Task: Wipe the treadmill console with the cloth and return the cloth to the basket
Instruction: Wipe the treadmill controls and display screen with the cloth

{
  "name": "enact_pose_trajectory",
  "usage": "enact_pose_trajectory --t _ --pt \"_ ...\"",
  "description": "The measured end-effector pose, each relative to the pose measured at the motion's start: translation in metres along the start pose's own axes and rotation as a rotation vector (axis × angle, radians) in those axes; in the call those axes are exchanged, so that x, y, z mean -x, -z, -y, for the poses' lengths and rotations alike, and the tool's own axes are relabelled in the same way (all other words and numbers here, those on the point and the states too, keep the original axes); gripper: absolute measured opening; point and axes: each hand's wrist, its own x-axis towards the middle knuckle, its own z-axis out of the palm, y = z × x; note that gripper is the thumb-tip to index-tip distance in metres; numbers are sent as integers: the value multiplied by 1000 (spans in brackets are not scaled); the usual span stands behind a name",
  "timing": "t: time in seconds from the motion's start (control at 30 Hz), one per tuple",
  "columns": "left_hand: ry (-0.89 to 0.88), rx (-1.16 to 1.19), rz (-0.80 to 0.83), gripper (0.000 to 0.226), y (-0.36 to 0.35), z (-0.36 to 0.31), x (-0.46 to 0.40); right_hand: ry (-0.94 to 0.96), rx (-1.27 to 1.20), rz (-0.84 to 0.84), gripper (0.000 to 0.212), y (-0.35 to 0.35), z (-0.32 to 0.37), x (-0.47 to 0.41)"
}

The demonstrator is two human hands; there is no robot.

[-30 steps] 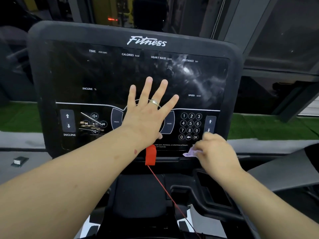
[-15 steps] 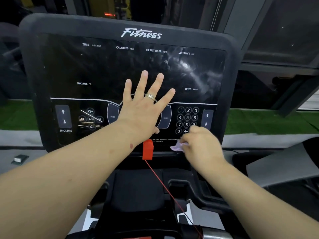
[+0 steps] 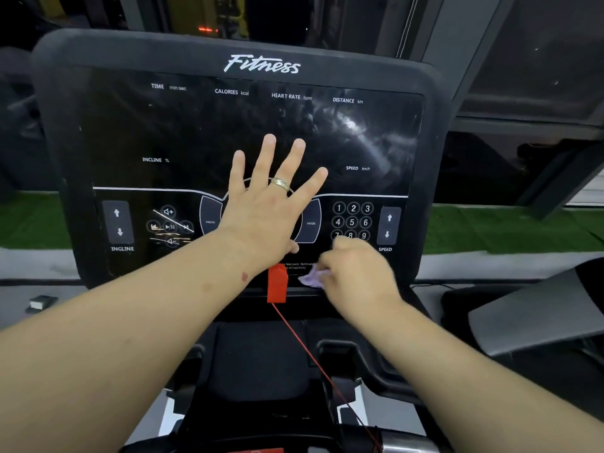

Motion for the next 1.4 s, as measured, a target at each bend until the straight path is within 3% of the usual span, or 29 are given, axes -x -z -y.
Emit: enact_pose_trajectory --t 0.13,0.23,0.37,0.53,0.67,0.77,0.93,1.1,1.2,1.3,1.4 --pt "5 -24 -15 131 0 1 1 110 -72 -40 5 -17 35 -1" --pt "0 -21 -18 133 0 3 1 79 -91 -33 7 -2 0 7" --pt "0 -19 -11 133 0 3 1 35 62 -11 12 32 -69 16" --pt "-5 -12 -17 134 0 2 1 -103 31 -160 12 41 -96 31" --pt "-7 -18 -16 135 1 0 2 -210 -153 -57 25 15 -76 67" --pt "-9 -11 -8 136 2 0 2 -178 -111 -11 40 20 -84 56" --pt "-4 1 -3 135 2 -1 2 -71 -28 -60 9 17 -57 28" --pt "-1 -4 -4 135 2 -1 2 170 -52 -95 11 0 -10 3" --pt "1 -5 -4 135 2 -1 2 260 -90 -104 29 -3 -3 7" --pt "-6 -3 -9 135 1 1 3 219 -39 4 22 11 -31 11" --pt "-9 -2 -11 134 1 2 2 45 -11 -1 19 27 -73 27"
